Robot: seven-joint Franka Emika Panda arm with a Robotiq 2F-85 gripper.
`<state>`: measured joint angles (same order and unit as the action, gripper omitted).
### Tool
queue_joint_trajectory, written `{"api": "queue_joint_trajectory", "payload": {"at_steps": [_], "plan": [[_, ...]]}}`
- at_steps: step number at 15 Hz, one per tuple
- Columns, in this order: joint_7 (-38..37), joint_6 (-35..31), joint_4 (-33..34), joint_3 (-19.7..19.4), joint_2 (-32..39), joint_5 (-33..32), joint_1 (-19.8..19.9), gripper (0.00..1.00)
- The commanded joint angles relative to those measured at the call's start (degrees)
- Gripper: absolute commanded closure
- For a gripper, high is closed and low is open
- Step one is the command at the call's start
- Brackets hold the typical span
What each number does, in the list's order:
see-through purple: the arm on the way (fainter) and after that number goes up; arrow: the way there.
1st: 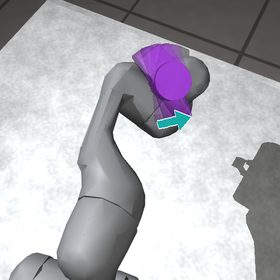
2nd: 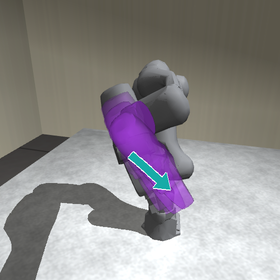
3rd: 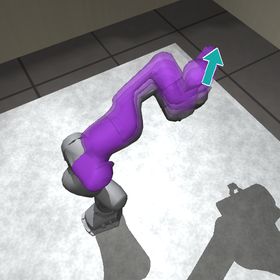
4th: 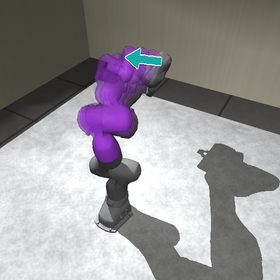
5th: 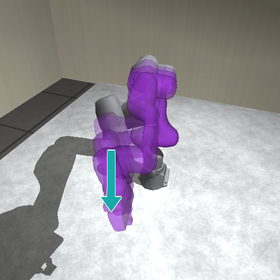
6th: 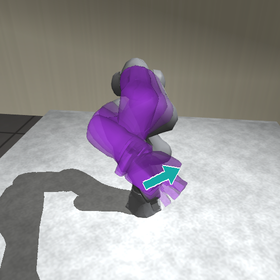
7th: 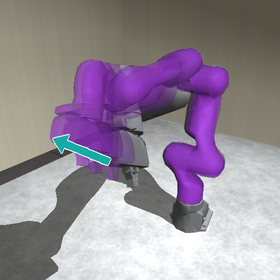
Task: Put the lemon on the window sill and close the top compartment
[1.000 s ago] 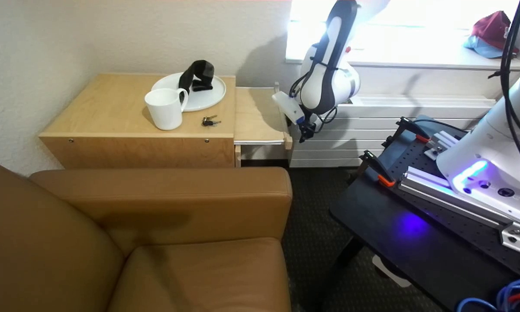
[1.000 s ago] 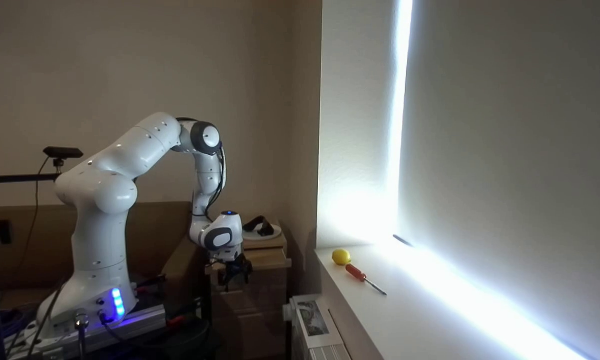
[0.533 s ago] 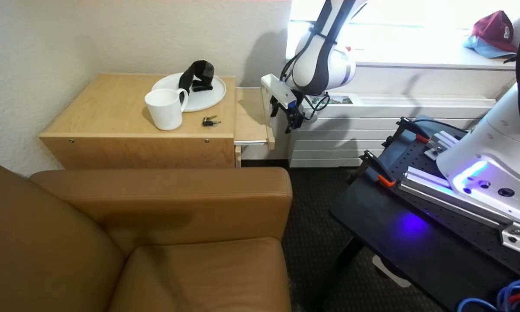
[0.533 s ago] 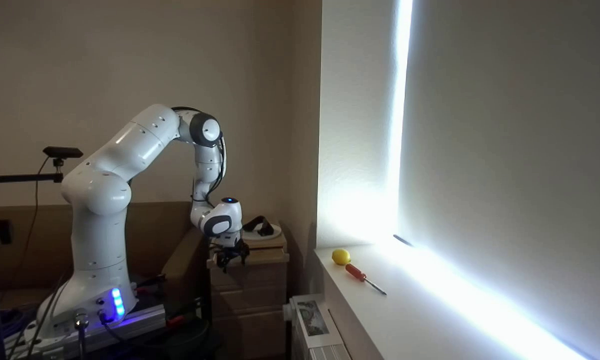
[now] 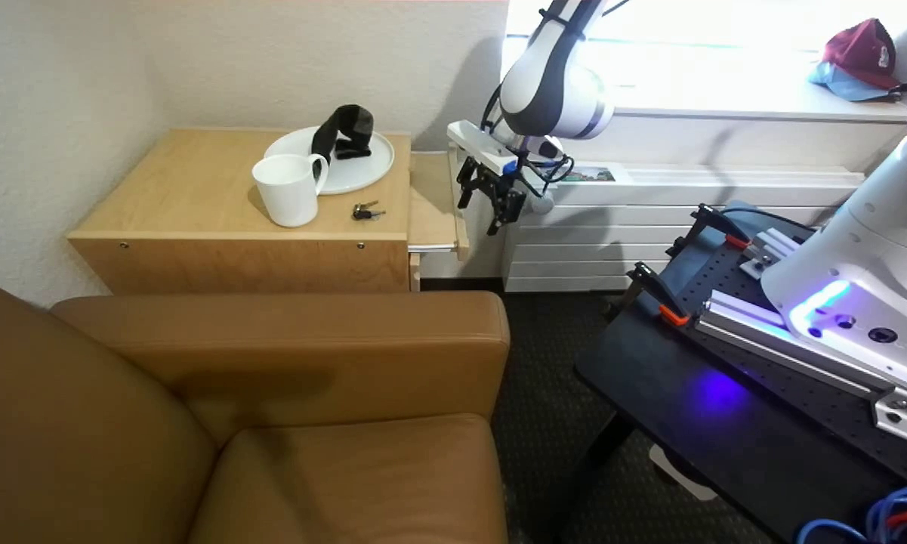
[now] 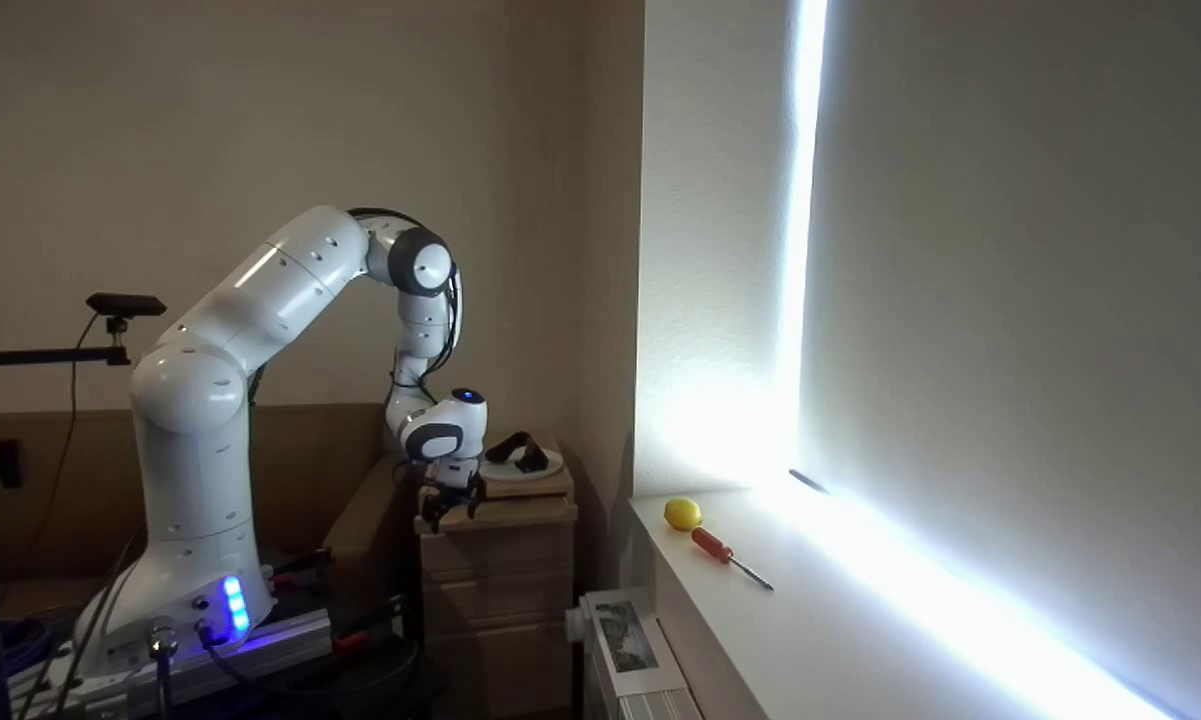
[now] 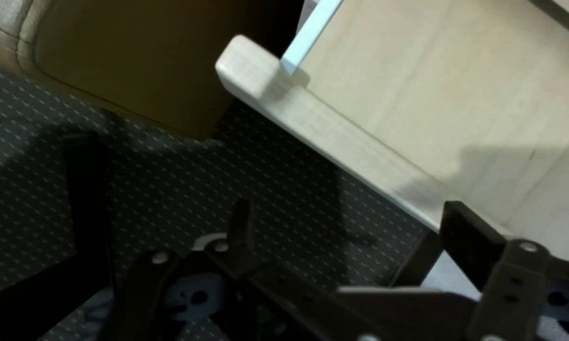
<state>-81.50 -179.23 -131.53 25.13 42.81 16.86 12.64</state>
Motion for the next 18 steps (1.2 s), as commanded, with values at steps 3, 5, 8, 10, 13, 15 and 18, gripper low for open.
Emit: {"api": "queue_joint_trajectory", "payload": {"at_steps": [3,5,8,10,13,15,18], "plan": [[4.07,1.09,-0.74,-1.04,-1.18,4.53,-0.57,0.0],[3.9,-1.49,-2.21,-4.73,-2.96,6.3,-2.3,0.0],[4.2,-2.07,-1.5,-8.05,-1.89,8.03,-1.78,0.0],[4.36,-0.6,-0.27,-7.84,-1.39,8.55,-2.09,0.0],[4.78,-1.3,2.1,-5.86,1.14,8.95,-0.91,0.0],[4.2,-1.89,3.84,-5.17,2.57,9.32,-2.5,0.0],[4.22,-1.49,6.99,-4.19,4.88,9.49,-4.71,0.0]]}}
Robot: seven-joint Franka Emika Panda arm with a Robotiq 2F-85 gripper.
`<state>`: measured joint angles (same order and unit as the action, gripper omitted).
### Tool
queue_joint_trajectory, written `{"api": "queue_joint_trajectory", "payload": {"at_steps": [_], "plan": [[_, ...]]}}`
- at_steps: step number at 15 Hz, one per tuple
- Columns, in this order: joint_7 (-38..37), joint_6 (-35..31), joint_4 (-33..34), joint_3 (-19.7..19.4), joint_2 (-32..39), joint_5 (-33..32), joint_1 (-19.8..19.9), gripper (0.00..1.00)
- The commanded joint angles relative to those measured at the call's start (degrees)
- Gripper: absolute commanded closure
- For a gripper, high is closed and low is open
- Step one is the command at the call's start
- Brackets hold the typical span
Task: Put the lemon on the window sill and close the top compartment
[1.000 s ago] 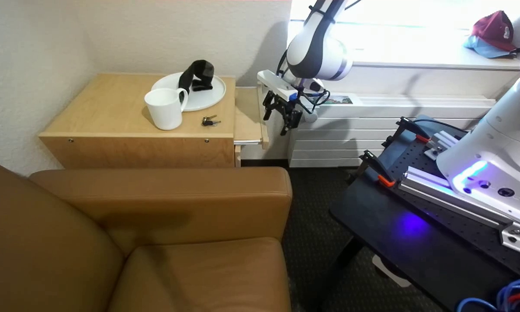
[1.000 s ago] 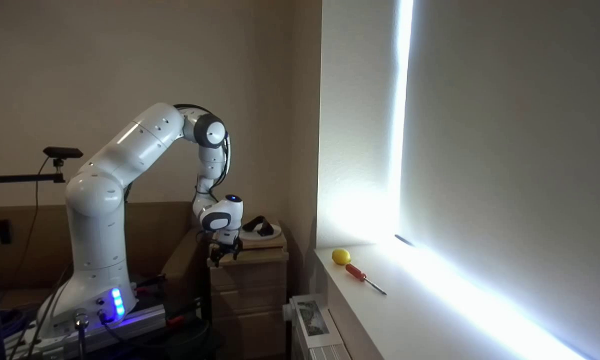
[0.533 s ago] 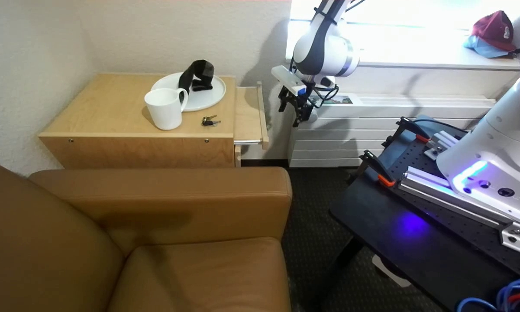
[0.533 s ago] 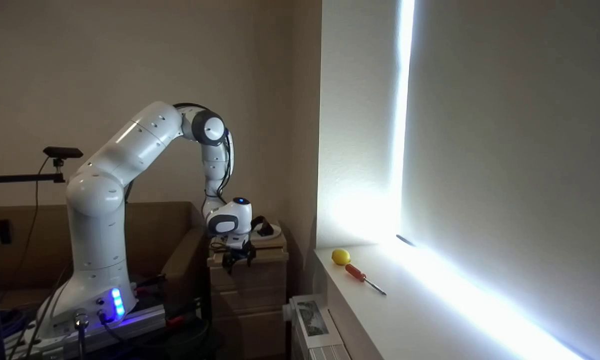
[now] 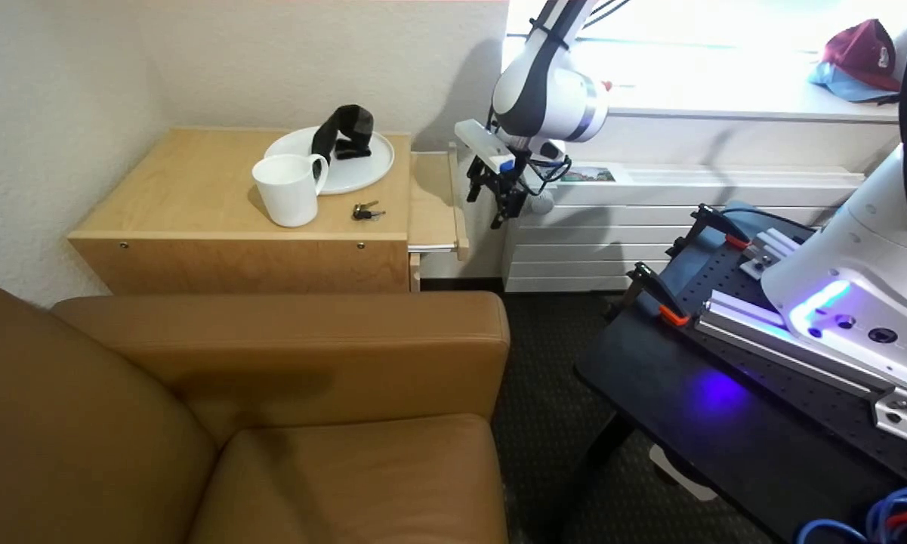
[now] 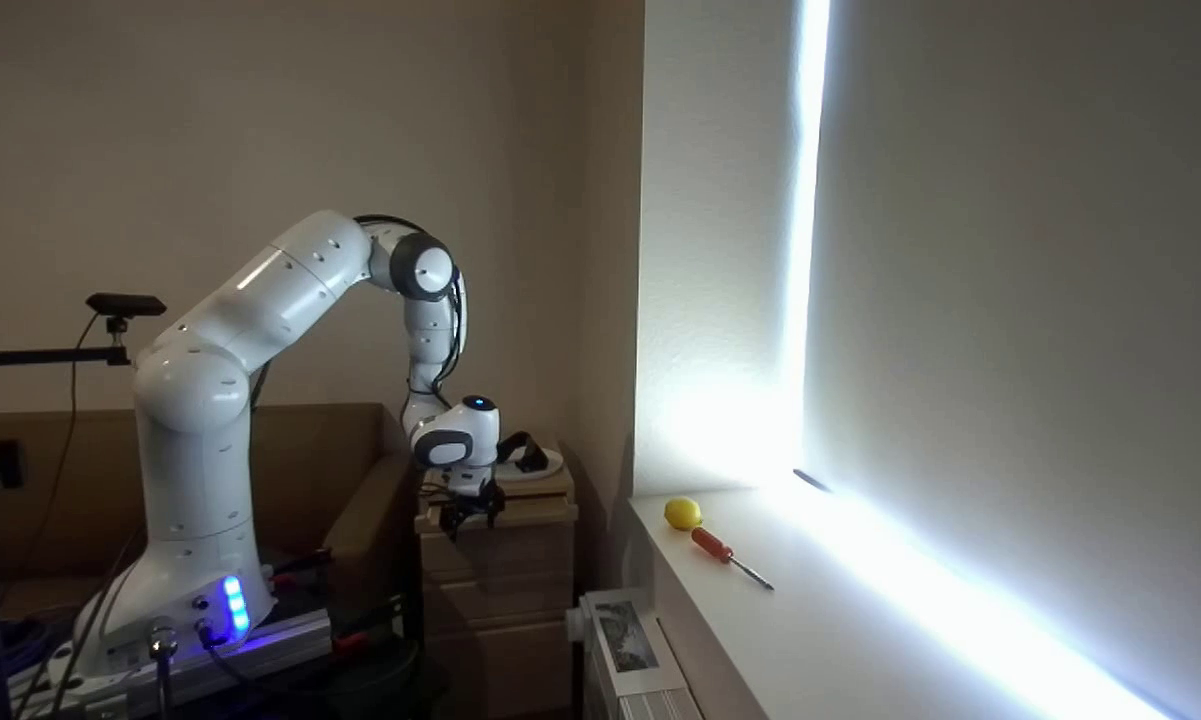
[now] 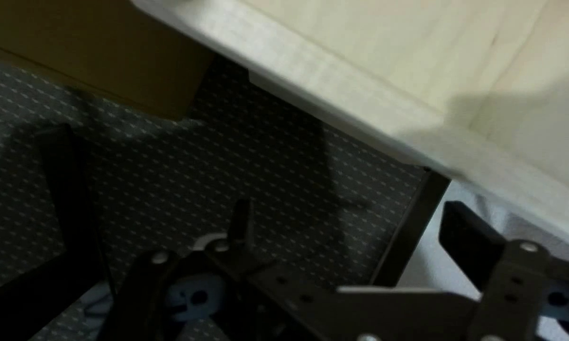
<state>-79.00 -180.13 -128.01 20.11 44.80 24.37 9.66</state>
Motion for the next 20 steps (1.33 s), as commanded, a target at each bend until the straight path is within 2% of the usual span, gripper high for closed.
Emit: {"api": "queue_joint_trajectory", "payload": {"at_steps": [1,4,10,13,16,17,20], "plan": [[1.34,-0.25,4.37,0.1,3.26,2.06,-2.97,0.0],[1.17,1.27,7.32,-0.57,5.29,2.22,-4.67,0.0],[3.36,0.05,11.16,4.12,9.14,1.92,-4.12,0.0],[5.49,-0.92,11.06,7.84,9.03,1.67,-3.43,0.0],[4.01,2.02,9.51,3.13,6.59,2.39,-6.7,0.0],[1.49,2.42,8.44,-1.67,4.53,3.2,-10.92,0.0],[-0.06,-0.04,5.62,-10.31,1.22,3.38,-16.18,0.0]]}}
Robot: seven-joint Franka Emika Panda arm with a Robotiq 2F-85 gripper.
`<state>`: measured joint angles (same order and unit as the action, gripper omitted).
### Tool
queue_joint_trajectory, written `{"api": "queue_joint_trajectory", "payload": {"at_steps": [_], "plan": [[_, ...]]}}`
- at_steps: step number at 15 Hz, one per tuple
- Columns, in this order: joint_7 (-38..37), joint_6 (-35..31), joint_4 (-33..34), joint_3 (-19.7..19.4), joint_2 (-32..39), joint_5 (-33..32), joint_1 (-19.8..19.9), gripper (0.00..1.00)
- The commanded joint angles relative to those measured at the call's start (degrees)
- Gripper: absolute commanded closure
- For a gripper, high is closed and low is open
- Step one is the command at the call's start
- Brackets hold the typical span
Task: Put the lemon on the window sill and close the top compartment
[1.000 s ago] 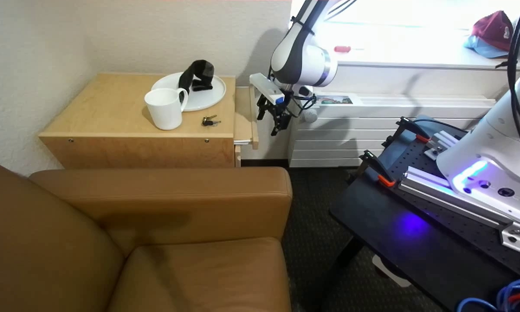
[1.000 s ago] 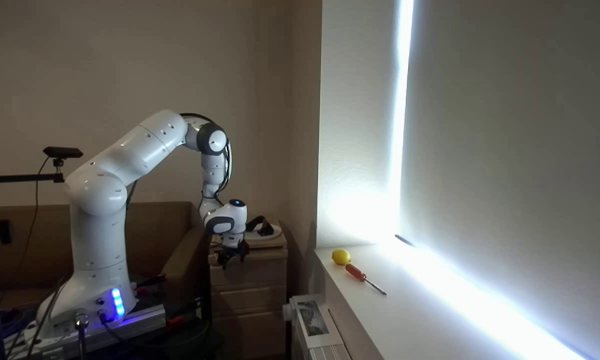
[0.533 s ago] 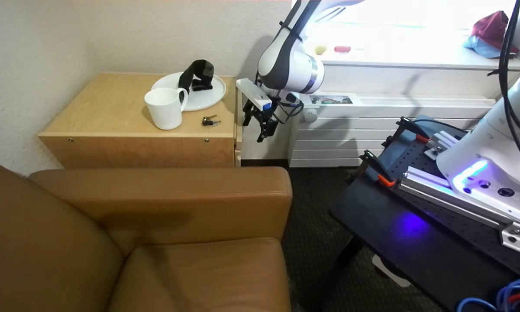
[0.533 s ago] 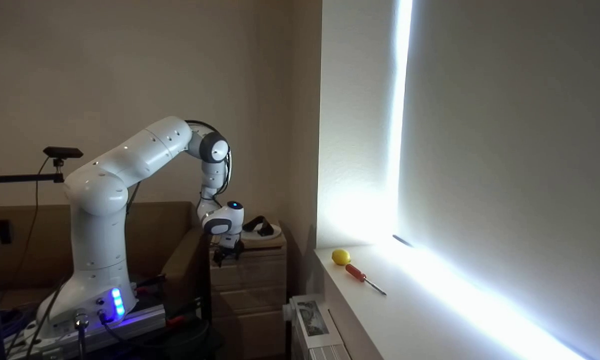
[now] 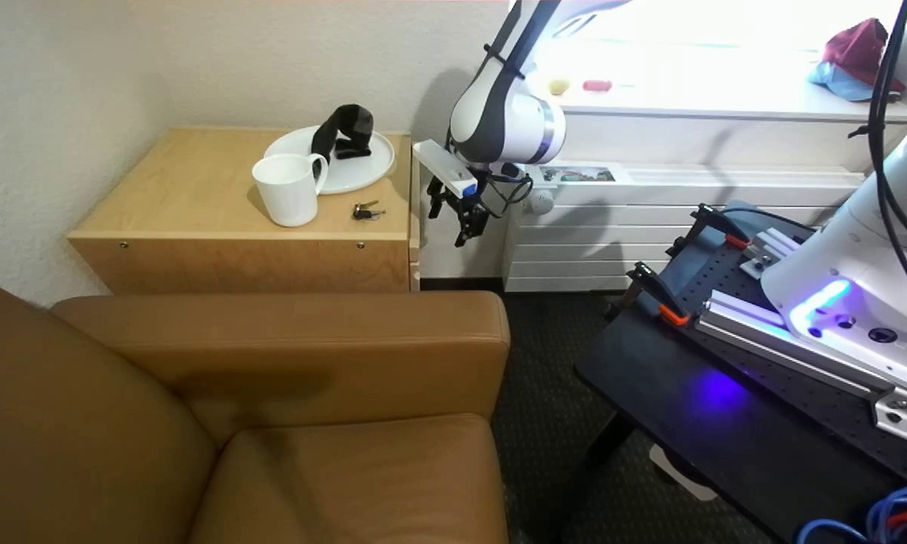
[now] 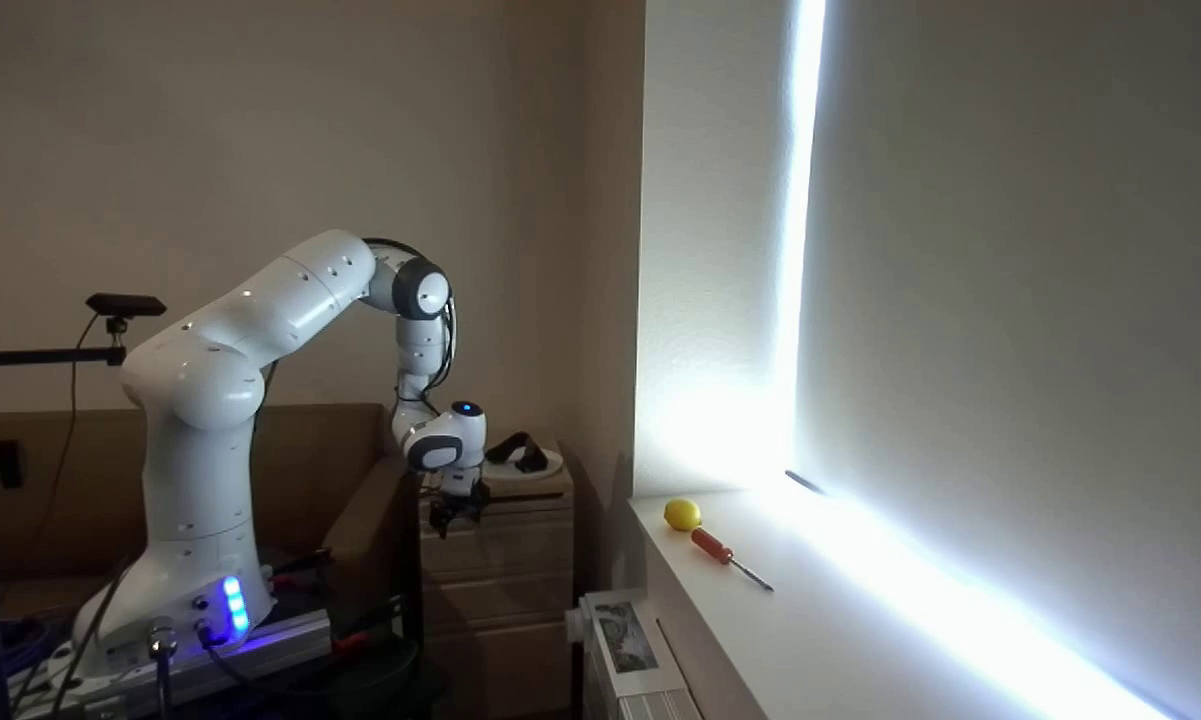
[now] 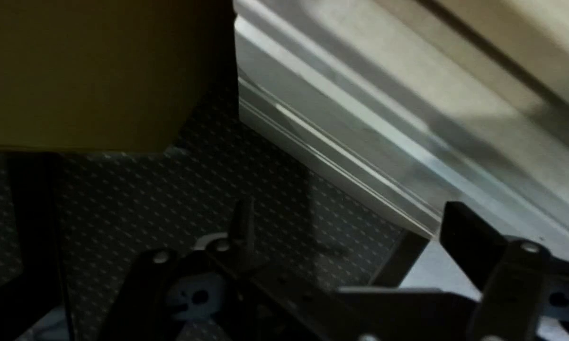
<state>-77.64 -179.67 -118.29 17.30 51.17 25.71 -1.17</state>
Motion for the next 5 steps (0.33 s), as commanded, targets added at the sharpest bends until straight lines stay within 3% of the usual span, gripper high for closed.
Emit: {"api": "queue_joint_trajectory", "payload": {"at_steps": [1,2,4,5], "plan": [[-1.69,-2.02,-5.42,-9.92,-6.13,2.15,-6.33,0.0],[-1.85,-3.47,-6.17,-11.84,-6.79,2.4,-6.93,0.0],[-1.17,-6.1,-8.97,-11.32,-9.21,3.21,-3.73,0.0],[-1.42,-3.71,-4.25,-11.73,-5.36,2.39,-5.76,0.0]]}}
